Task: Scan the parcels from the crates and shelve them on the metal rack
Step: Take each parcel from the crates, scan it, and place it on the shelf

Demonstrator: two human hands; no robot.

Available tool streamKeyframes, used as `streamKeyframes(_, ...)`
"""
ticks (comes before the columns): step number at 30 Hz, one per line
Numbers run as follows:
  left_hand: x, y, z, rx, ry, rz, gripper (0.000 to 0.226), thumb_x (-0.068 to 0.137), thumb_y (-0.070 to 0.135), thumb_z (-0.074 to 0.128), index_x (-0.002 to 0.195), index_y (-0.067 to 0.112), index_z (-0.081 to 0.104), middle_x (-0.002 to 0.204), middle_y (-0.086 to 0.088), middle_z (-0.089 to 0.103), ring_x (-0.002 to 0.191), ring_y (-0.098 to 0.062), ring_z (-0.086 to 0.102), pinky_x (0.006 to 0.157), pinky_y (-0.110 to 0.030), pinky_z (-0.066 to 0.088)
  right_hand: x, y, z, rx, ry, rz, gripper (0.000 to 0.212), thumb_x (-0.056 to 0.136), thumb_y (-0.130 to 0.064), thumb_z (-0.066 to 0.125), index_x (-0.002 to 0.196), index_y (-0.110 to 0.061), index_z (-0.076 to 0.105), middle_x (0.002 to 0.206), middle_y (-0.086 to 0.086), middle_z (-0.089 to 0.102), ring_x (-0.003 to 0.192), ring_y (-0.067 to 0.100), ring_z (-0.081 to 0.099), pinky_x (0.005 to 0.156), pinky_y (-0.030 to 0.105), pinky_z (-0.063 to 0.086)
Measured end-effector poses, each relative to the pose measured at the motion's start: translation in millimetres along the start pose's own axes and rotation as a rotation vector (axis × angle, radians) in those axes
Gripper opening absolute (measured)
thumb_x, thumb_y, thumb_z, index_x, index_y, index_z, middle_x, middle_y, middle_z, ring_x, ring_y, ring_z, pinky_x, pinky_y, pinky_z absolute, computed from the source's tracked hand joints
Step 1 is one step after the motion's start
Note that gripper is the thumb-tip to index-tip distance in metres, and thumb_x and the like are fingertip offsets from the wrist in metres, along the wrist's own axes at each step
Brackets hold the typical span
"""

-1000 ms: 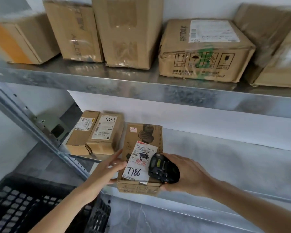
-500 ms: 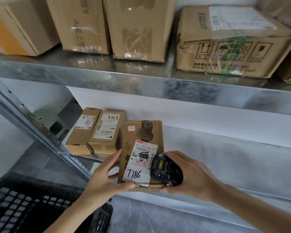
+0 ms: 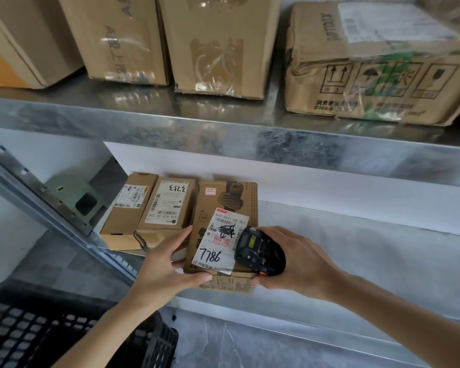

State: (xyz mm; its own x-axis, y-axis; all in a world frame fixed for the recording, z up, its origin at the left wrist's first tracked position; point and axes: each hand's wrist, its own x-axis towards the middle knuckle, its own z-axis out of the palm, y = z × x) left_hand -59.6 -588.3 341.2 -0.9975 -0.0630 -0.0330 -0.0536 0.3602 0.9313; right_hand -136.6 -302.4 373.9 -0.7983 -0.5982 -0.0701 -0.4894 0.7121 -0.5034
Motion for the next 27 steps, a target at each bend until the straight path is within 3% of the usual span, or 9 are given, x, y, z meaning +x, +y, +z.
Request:
streamKeyframes(6,13.3,-9.0,-7.9,-0.037,0.026,-0.042,0.105,0.05,0.029,0.099,0.145,0.034,0.054,0.137,0.012,0.063,0.133,-0.009,0.055,0.094,-0.039,0.059,15.8,1.0,1.1,-0.002,0.033,0.003,0.087,0.069,-0.06,0.078,0.146,-0.041,0.043,0.135,-0.024,0.056,0.11,0.005,0.06,0.087,0.023,0.05)
streamKeyframes(11,21.5,-12.6,-8.2,-0.039,0.039,-0.041,0.096,0.057,0.004,0.097,0.134,0.044,0.057,0.134,0.013,0.065,0.13,-0.003,0.056,0.085,-0.022,0.059,21.6,4.7,3.1,0.002,0.038,0.014,0.086,0.069,-0.06,0.079,0.145,-0.041,0.044,0.133,-0.024,0.057,0.106,0.004,0.059,0.084,0.021,0.049)
streamKeyframes(18,19.4,-7.3,-8.1,-0.014,0.04,-0.049,0.095,0.06,0.002,0.095,0.132,0.048,0.054,0.134,0.016,0.063,0.128,0.002,0.055,0.082,-0.012,0.055,21.1,3.9,6.1,0.042,0.032,0.031,0.084,0.07,-0.059,0.08,0.143,-0.043,0.044,0.128,-0.026,0.057,0.106,0.006,0.06,0.088,0.026,0.054)
streamKeyframes(22,9.6,2.2,-12.0,-0.011,0.055,-0.067,0.097,0.061,0.019,0.097,0.144,0.039,0.051,0.142,0.02,0.057,0.132,0.006,0.05,0.097,-0.015,0.051,12.4,1.3,6.4,0.081,0.103,0.024,0.076,0.068,-0.052,0.083,0.136,-0.044,0.048,0.117,-0.028,0.06,0.1,0.0,0.06,0.084,0.014,0.05)
streamKeyframes(24,0.5,8.1,-16.1,-0.003,0.067,-0.054,0.099,0.061,0.03,0.095,0.148,0.037,0.049,0.143,0.023,0.055,0.132,0.007,0.049,0.096,-0.011,0.047,5.6,-2.8,2.8,0.077,0.13,0.006,0.074,0.069,-0.051,0.082,0.134,-0.045,0.048,0.113,-0.028,0.06,0.1,-0.004,0.059,0.079,0.008,0.046)
streamKeyframes(27,-19.0,18.1,-24.3,0.004,0.1,-0.027,0.088,0.069,0.039,0.088,0.147,0.036,0.049,0.142,0.022,0.057,0.131,0.005,0.051,0.102,-0.018,0.048,-4.4,-16.6,-6.8,0.041,0.128,-0.056,0.078,0.068,-0.058,0.077,0.138,-0.043,0.046,0.112,-0.027,0.055,0.098,-0.001,0.058,0.079,0.009,0.046)
